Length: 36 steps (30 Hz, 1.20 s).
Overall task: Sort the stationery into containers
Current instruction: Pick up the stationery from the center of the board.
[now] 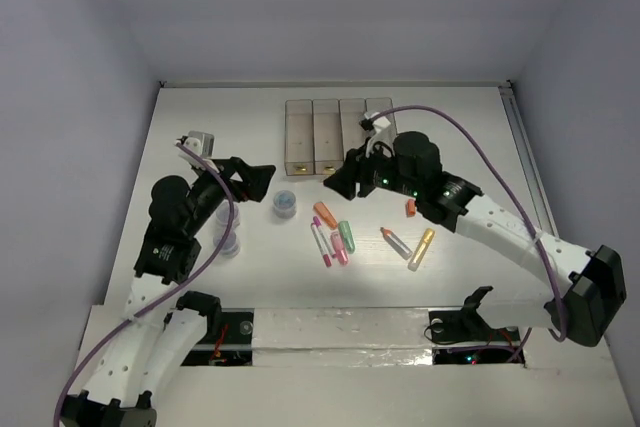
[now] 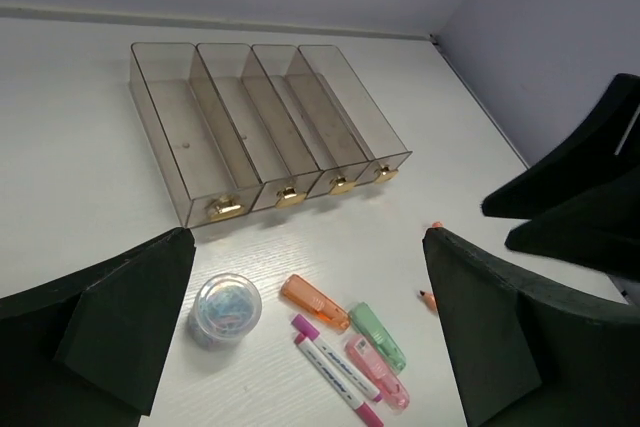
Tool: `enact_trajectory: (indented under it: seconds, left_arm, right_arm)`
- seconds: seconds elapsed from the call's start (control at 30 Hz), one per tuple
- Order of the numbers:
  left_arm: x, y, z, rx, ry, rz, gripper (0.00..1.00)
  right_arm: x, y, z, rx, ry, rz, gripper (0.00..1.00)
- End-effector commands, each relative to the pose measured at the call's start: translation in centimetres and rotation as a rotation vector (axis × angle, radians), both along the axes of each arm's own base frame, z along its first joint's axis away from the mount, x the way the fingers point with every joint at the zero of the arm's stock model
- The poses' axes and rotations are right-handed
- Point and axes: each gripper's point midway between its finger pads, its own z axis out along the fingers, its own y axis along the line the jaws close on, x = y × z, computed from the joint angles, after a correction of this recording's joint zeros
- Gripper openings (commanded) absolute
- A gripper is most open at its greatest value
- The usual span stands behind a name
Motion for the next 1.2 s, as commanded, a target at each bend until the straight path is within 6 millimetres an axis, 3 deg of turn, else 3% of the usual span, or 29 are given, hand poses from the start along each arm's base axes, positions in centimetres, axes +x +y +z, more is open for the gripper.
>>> enact_trajectory:
  seconds: [0.0,0.03,0.07,0.2,0.27,0.3,0.37,0.43,0.5,0.53,0.57,0.63,0.67,0.7,1.0,1.17]
  left_arm:
    - [-0.4,-0.1,3.0,-0.006,-0.089,-0.018,0.99]
    - [-0.3,0.2,3.1,-0.005,-0.091,0.000,0.99]
    - [-0.3,0.3,3.1,-0.003,-0.090,0.004,0.99]
    - [-0.2,0.4,2.8,0.000,-0.079,0.011,0.99]
    - [-0.2,0.9,2.8,0.001,-0.072,0.042,0.99]
    - [-0.3,1.2,2.9,-0.001,-0.069,0.057,0.99]
    - [-0.4,1.8,3.1,0.007,-0.056,0.098,0.99]
    - [-0.3,2.9,2.4,0.023,-0.029,0.159,0.99]
    - [-0.5,3.7,1.1,0.042,-0.003,0.196,0.99]
    - [-0.4,4.4,0.6,0.047,0.001,0.239,0.99]
    - [-0.5,4.8,0.2,0.050,0.002,0.259,0.99]
    - [-0.4,5.4,0.5,0.058,-0.002,0.288,0.99]
    - [-0.4,5.4,1.0,0.051,-0.024,0.287,0.99]
    - [-0.5,5.3,1.0,0.050,-0.027,0.284,0.99]
    - [-0.6,5.1,1.4,0.048,-0.040,0.281,0.97]
    - [-0.5,5.0,1.5,0.046,-0.046,0.277,0.92]
  right_arm:
    - [0.0,1.7,-0.3,-0.048,-0.041,0.023,0.63]
    - [0.0,2.1,-0.9,-0.063,-0.036,0.028,0.78]
    - [-0.4,2.8,-1.1,-0.073,-0.034,0.042,0.83]
    - [0.5,4.9,-4.3,-0.143,0.001,0.050,0.91]
    - [0.6,5.7,-6.0,-0.175,0.019,0.055,0.91]
    - [0.8,6.4,-5.7,-0.177,0.007,0.051,0.91]
    - [1.3,7.3,-7.8,-0.222,0.031,0.048,0.91]
    - [1.7,8.3,-8.5,-0.244,0.032,0.048,0.92]
    - [2.1,9.0,-11.0,-0.298,0.055,0.041,0.93]
    - [2.7,9.5,-11.0,-0.300,0.051,0.031,0.94]
    - [3.0,9.6,-12.8,-0.340,0.077,0.026,0.94]
    - [3.2,10.2,-13.7,-0.372,0.085,0.022,0.96]
    - [3.7,10.7,-13.4,-0.370,0.077,0.017,0.98]
    - [4.1,10.6,-15.1,-0.415,0.098,0.007,0.98]
    - [6.6,12.1,-18.9,-0.514,0.112,-0.069,1.00]
    - [7.2,13.1,-19.6,-0.527,0.102,-0.078,0.88]
